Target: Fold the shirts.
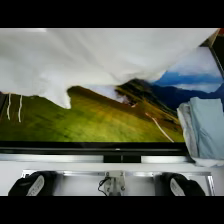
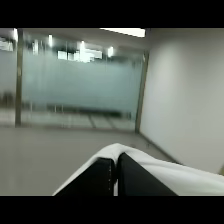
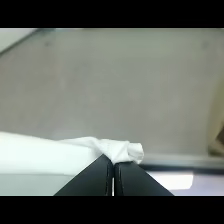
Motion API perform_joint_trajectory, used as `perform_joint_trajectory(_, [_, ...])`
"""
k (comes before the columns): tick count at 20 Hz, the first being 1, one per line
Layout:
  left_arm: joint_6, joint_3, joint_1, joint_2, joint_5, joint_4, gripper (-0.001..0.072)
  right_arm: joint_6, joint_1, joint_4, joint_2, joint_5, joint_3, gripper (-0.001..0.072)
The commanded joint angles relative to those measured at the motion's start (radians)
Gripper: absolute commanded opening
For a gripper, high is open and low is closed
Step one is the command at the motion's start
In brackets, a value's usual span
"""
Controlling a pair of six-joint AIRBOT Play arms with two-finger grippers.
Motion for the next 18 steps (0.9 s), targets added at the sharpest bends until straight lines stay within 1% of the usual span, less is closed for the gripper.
perform_joint_trajectory(1, [-0.15, 0.146, 0.011, 0.113, -0.046, 0.092, 0.0032, 0.055, 0.0, -0.161, 0.214, -0.026, 0.06, 0.0063])
perform_joint_trajectory(2, [-0.175, 0.146, 0.011, 0.129, -0.105, 0.115, 0.0032, 0.072, 0.0, -0.185, 0.249, 0.004, 0.06, 0.0063])
perform_joint_trajectory(6, [-0.179, 0.146, 0.011, 0.156, -0.319, 0.189, 0.0033, 0.077, 0.0, -0.306, 0.327, 0.175, 0.06, 0.0063])
perform_joint_trajectory(8, [-0.179, 0.145, 0.011, 0.154, -0.418, 0.232, 0.0034, 0.077, 0.0, -0.332, 0.328, 0.289, 0.06, 0.0063])
perform_joint_trajectory(11, [-0.18, 0.109, 0.011, 0.141, -0.569, 0.298, 0.0034, 0.077, 0.0, -0.344, 0.28, 0.485, 0.06, 0.0063])
perform_joint_trajectory(13, [-0.18, 0.013, 0.011, 0.132, -0.656, 0.303, 0.0034, 0.077, 0.0, -0.343, 0.208, 0.626, 0.056, 0.0063])
perform_joint_trajectory(15, [-0.171, -0.133, 0.011, 0.119, -0.679, 0.306, 0.0034, 0.08, 0.0, -0.334, 0.124, 0.726, 0.009, 0.0063])
perform_joint_trajectory(16, [-0.165, -0.223, 0.011, 0.105, -0.679, 0.311, 0.0034, 0.081, 0.0, -0.325, 0.084, 0.739, -0.042, 0.0063])
perform_joint_trajectory(18, [-0.163, -0.407, 0.011, 0.059, -0.67, 0.309, 0.0034, 0.1, 0.0, -0.314, 0.008, 0.7, -0.175, 0.0063])
